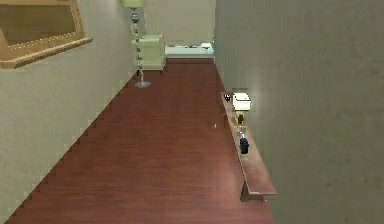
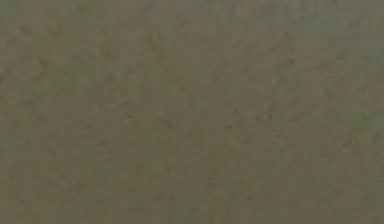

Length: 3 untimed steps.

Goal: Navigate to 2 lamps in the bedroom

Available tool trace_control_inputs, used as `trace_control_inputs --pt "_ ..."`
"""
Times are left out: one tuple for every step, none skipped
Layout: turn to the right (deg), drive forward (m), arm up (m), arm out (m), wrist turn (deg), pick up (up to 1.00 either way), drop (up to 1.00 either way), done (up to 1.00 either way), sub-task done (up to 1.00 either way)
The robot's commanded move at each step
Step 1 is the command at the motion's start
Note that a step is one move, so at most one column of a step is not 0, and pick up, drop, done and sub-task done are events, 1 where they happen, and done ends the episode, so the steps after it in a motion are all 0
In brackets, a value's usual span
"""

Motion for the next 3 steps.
trace_control_inputs --pt "0.0 1.00 0.00 0.00 0.0 0.00 0.00 0.00 0.00" --pt "6.0 0.00 0.00 0.00 0.0 0.00 0.00 0.00 0.00" --pt "0.0 0.15 0.00 0.00 0.0 0.00 0.00 0.00 0.00"
